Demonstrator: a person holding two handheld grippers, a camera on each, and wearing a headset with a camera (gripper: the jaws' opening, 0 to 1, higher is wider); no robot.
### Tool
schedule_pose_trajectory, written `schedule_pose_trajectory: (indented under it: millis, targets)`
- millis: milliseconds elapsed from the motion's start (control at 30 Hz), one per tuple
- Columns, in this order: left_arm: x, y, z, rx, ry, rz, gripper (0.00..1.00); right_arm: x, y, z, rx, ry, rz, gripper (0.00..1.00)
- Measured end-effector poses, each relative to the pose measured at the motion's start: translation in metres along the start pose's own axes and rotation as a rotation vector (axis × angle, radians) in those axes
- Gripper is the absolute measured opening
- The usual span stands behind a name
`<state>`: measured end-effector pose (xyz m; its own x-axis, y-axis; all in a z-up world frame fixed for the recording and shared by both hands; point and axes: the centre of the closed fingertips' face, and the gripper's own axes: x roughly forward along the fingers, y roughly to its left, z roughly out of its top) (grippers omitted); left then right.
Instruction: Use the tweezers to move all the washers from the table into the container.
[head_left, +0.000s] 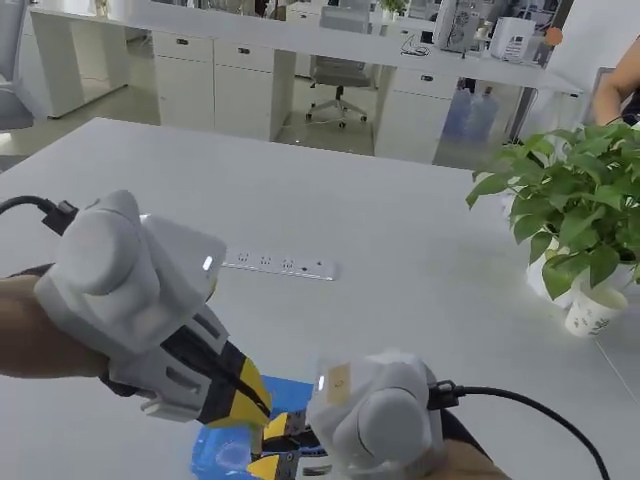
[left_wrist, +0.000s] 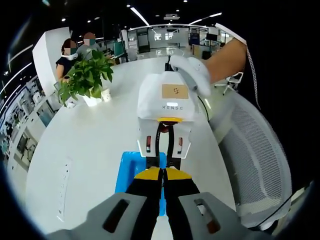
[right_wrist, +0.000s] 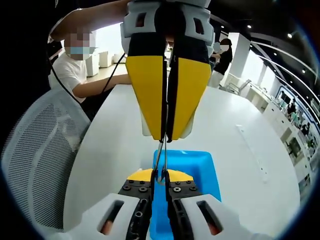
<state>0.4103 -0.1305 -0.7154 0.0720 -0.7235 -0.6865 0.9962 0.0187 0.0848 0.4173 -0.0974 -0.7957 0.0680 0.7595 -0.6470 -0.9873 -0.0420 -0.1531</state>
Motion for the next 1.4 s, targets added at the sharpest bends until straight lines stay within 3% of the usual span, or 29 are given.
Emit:
schedule_pose_trajectory:
  millis: [300,667,1400]
  targets:
    - [0.007,0.016,-0.008,-0.009,0.003,-0.006,0.04,0.007,-0.014,-0.009,0.016,-0.001,-0.002,0.09]
    - [0.021,0.028,-0.022,-0.019,0.014,-0.008,0.04,0.02,-0.025,-0.024,0.039,0.006,0.003,0.09]
    - [0.045,0.034,-0.048,-0.071,0.028,-0.012,0.04,0.042,-0.025,-0.055,0.045,0.083,0.046,0.1]
